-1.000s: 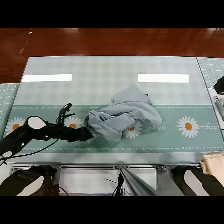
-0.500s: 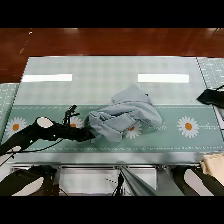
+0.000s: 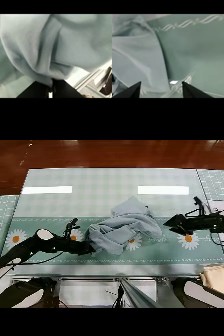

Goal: Fold the shirts.

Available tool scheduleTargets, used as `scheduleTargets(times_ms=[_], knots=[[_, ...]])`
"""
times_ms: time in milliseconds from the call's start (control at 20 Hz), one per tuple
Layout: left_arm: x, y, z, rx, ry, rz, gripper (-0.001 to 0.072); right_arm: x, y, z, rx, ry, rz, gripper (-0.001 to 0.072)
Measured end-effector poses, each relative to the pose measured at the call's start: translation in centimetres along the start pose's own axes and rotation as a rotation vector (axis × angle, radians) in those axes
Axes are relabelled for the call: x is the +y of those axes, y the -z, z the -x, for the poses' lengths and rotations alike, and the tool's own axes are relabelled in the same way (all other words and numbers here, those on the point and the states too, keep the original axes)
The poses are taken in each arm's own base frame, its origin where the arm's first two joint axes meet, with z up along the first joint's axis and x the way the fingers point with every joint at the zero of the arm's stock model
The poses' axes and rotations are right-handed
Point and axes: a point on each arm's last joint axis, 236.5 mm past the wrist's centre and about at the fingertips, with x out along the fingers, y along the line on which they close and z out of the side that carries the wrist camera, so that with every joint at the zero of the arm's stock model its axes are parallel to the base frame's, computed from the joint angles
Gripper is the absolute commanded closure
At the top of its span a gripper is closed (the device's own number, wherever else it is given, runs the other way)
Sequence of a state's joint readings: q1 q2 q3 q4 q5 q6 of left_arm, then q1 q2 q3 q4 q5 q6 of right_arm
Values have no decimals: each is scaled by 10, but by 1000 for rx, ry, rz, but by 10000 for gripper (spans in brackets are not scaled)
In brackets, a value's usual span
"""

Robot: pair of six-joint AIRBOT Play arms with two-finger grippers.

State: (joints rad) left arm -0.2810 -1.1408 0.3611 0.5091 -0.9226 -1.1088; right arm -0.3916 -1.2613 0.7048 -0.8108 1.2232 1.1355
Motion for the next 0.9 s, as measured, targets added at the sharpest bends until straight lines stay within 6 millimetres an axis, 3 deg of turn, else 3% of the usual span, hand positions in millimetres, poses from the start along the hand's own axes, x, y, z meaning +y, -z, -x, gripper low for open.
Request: scheduleTargets(times_ms=[150,200,300,400,500,650,750,900], knots=[[0,0,0,2,2,1,679,3,11,-28,55,-13,16,157],[-1,1,0,3,4,2,679,6,15,-37,73,-18,23,274],[-2,0,0,3,6,3,679,13,20,-52,100,-27,37,685],[-6,-4,3,-5,14,-4,680,22,23,-60,114,-44,57,681],[-20,-19,14,-45,37,-37,681,34,17,-54,103,-71,78,682],[-67,-66,62,-218,94,-160,681,62,-13,-9,-6,-117,151,682],[-109,-103,124,-408,125,-270,681,86,-40,40,-143,-129,231,682],[-171,-130,238,-709,136,-435,681,145,-70,134,-421,-127,402,682]])
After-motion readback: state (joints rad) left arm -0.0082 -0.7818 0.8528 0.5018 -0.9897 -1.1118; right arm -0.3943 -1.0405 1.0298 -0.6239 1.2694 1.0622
